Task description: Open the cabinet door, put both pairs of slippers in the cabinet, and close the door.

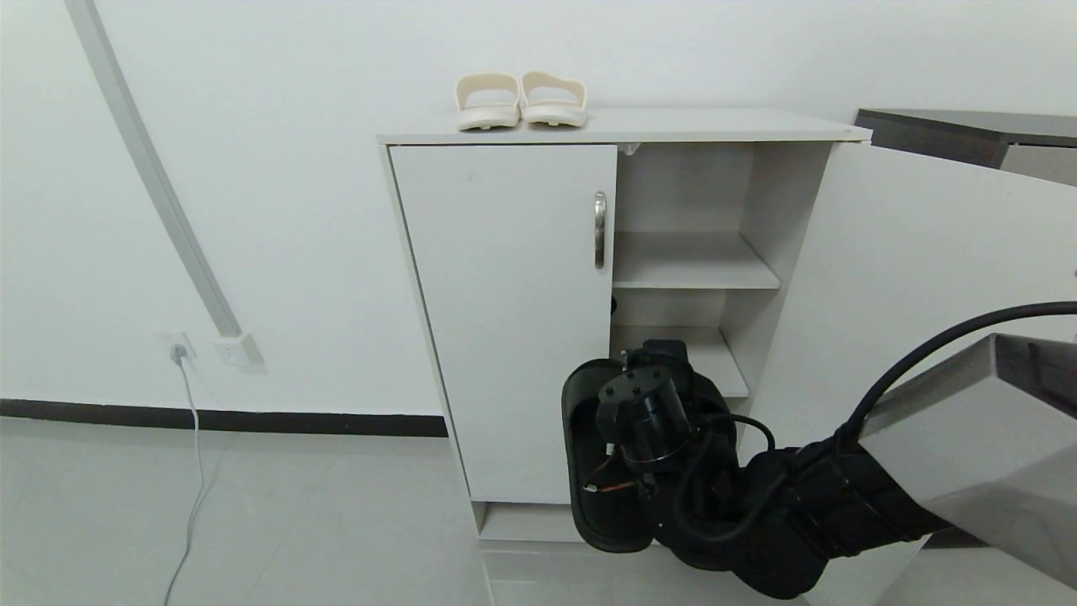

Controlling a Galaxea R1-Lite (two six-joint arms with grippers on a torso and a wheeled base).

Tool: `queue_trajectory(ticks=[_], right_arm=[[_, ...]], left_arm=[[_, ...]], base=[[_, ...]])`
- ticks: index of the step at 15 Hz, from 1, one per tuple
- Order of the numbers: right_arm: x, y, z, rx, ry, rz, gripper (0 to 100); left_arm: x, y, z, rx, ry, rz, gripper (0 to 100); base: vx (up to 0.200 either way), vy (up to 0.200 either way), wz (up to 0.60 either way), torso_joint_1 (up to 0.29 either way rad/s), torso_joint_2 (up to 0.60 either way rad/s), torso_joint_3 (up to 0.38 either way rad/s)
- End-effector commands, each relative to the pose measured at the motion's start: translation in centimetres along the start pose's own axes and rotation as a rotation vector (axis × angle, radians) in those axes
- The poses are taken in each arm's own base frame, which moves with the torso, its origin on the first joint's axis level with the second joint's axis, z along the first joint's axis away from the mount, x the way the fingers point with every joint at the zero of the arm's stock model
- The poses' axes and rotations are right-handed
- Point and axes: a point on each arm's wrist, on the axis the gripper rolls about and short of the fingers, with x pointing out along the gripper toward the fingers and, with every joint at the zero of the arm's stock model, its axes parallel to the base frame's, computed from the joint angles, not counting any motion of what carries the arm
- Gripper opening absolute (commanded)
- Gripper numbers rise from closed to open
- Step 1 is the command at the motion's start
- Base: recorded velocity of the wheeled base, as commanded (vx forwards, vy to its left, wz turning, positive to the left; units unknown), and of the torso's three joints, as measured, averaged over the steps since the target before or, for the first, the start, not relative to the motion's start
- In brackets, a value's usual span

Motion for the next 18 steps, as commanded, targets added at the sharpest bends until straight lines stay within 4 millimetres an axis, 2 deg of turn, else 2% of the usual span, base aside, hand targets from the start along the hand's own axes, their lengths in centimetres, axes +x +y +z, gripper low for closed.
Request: queue_trajectory(ticks=[1,7,11,18], right_arm=[[0.2,-0.2,-0.3,-0.005,0.006,-0.006,0],[0.7,-0.4,-0.7,-0.011,0.015,-0.02,0],[1.2,-0.5,-1.6,-0.025,0.027,-0.029,0],[1.8,-1.1,-1.9,-0.031,0.032,-0.05,0]], left_arm=[[0.0,0.0,0.0,0.0,0.001,0.0,0],[0.0,0.0,0.0,0.0,0.001,0.0,0],[0.0,0.0,0.0,0.001,0.002,0.0,0],[0.0,0.0,0.0,0.001,0.002,0.001,0]], base=[[0.0,-0.2,0.0,-0.002,-0.01,0.002],[0.0,-0.2,0.0,-0.001,0.0,0.002],[0.0,0.0,0.0,0.0,0.0,0.0],[0.0,0.0,0.0,0.0,0.0,0.0]])
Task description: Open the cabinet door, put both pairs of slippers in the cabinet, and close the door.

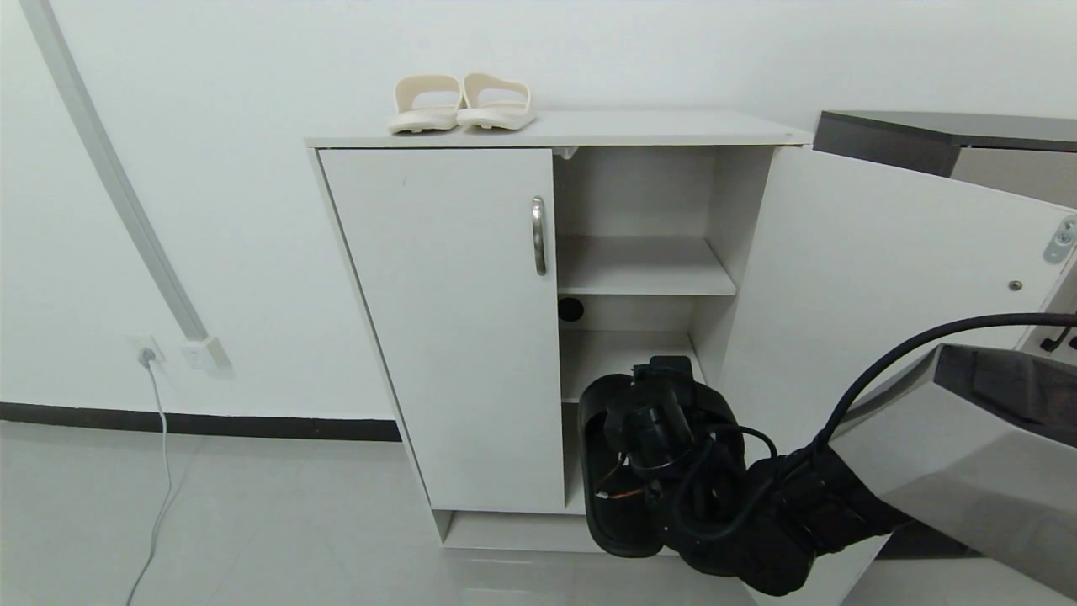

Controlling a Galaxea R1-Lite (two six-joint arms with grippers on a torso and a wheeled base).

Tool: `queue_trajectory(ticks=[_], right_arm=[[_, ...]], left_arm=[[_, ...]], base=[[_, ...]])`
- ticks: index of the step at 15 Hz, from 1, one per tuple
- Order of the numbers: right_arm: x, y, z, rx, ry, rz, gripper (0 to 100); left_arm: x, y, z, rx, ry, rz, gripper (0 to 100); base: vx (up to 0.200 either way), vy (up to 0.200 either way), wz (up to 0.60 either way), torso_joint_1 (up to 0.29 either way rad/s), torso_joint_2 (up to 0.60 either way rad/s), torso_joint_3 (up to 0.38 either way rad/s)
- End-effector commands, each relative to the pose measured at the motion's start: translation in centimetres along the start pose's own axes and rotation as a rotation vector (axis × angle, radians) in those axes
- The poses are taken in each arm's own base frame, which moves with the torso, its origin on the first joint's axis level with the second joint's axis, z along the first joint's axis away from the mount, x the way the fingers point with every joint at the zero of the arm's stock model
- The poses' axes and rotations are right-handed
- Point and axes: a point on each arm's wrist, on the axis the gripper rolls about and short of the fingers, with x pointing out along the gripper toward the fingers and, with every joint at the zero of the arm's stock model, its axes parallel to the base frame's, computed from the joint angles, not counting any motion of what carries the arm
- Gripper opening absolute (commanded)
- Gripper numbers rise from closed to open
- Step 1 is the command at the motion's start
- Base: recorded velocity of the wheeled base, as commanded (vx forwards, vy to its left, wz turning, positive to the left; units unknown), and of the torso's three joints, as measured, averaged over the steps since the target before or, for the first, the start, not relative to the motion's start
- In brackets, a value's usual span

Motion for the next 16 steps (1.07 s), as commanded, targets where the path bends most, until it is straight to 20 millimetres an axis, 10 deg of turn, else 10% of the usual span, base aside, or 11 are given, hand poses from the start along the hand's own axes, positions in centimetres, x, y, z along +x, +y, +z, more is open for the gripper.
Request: queue_trajectory(ticks=[1,16], right_arm=[[0.04,0.02,-0.08,-0.001,0.001,0.0,0],[0.91,-0.49,-0.84,-0.015,0.018,-0.025,0]], left_arm=[[0.02,0.0,-0.01,0.0,0.002,0.0,0],[0.02,0.0,-0.01,0.0,0.002,0.0,0]], base=[[0.0,0.0,0.0,0.0,0.0,0.0],[0.0,0.0,0.0,0.0,0.0,-0.034]])
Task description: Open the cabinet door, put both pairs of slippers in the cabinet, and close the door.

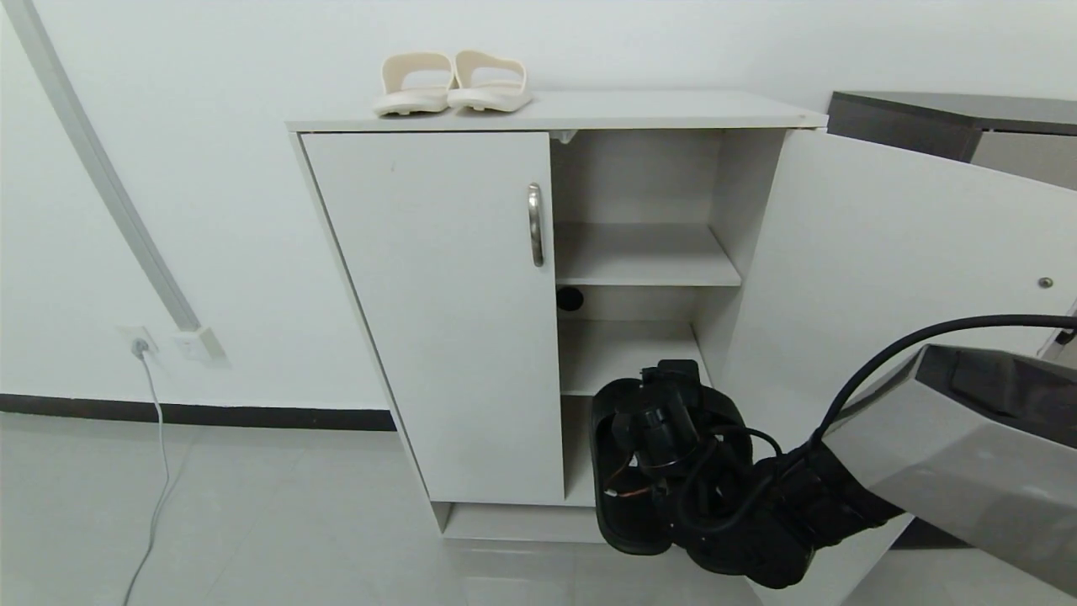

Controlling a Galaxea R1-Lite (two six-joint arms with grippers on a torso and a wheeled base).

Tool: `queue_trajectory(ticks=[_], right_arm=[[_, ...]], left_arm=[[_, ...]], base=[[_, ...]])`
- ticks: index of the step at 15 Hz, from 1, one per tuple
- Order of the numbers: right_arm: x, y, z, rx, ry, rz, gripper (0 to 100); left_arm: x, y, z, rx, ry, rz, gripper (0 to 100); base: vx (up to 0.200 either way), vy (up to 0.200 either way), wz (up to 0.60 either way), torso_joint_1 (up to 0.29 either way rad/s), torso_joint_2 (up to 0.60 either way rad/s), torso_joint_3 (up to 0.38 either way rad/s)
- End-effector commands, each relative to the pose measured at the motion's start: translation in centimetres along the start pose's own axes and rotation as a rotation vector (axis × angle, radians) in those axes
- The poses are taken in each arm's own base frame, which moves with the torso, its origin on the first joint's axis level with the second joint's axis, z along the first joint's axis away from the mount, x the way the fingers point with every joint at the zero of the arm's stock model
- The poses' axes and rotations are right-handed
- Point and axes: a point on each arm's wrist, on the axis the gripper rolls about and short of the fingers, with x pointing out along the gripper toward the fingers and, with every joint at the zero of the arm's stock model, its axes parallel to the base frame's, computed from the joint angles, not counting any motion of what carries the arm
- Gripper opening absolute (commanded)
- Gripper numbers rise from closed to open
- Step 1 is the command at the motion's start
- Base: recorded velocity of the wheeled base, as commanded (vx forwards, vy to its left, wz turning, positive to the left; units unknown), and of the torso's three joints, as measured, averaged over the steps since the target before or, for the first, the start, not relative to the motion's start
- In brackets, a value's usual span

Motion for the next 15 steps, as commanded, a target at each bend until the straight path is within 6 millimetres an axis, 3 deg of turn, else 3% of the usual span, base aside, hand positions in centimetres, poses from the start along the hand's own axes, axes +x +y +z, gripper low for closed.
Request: queue_trajectory(ticks=[1,10,15], right_arm=[[-0.3,0.2,0.2,0.012,-0.008,0.019,0],[0.5,0.4,-1.2,-0.012,0.01,0.008,0],[0.3,0.5,-0.5,0.032,-0.154,0.066,0]], left_arm=[[0.0,0.0,0.0,0.0,0.001,0.0,0],[0.0,0.0,0.0,0.0,0.002,-0.002,0],[0.0,0.0,0.0,0.0,0.001,0.0,0]], base=[[0.0,0.0,0.0,0.007,0.01,-0.193],[0.0,0.0,0.0,0.0,0.0,-0.194],[0.0,0.0,0.0,0.004,0.0,-0.137]])
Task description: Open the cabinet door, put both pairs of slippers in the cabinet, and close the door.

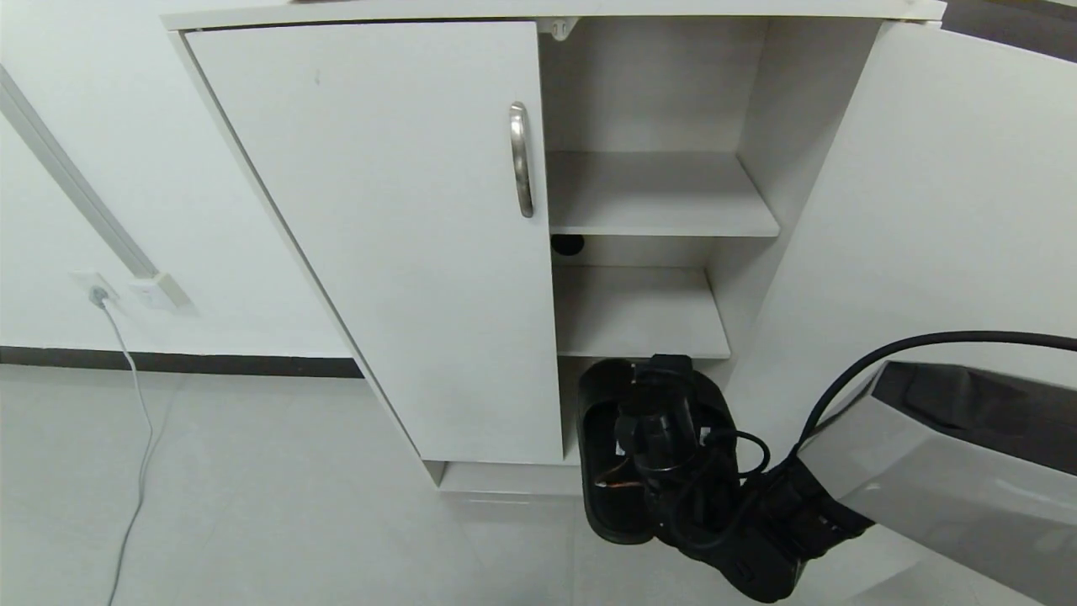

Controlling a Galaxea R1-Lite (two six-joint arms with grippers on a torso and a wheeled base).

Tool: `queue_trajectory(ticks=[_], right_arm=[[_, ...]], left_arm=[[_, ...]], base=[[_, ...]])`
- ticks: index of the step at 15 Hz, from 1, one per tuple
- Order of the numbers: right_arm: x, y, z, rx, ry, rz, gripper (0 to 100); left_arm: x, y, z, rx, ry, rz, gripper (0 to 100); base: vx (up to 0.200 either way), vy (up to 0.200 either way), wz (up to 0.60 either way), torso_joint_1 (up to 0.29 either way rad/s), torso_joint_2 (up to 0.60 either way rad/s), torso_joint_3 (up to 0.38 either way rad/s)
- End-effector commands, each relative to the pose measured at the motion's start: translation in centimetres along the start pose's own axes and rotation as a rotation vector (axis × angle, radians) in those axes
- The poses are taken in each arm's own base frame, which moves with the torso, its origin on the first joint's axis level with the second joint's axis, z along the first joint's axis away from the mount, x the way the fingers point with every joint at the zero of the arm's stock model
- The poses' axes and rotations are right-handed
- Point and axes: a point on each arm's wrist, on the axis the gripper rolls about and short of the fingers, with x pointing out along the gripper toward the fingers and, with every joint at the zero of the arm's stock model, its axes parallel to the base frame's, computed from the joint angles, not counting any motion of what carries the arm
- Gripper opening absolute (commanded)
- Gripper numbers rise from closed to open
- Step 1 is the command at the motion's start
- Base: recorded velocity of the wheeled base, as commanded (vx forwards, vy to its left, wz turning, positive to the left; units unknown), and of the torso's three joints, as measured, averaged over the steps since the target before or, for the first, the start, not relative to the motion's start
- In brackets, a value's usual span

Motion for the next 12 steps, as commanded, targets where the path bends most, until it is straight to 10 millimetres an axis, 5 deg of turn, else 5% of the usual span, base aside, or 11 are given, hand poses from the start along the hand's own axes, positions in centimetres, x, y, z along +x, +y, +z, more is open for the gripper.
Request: queue_trajectory(ticks=[1,12], right_arm=[[-0.22,-0.5,-0.81,-0.03,-0.07,0.028,0],[0.14,-0.32,-1.22,-0.062,-0.161,0.041,0]], left_arm=[[0.01,0.0,0.0,0.0,0.001,0.0,0],[0.02,0.0,-0.04,-0.006,0.003,0.002,0]], base=[[0.0,0.0,0.0,0.0,0.0,0.0],[0.0,-0.055,0.0,0.001,0.0,0.001]])
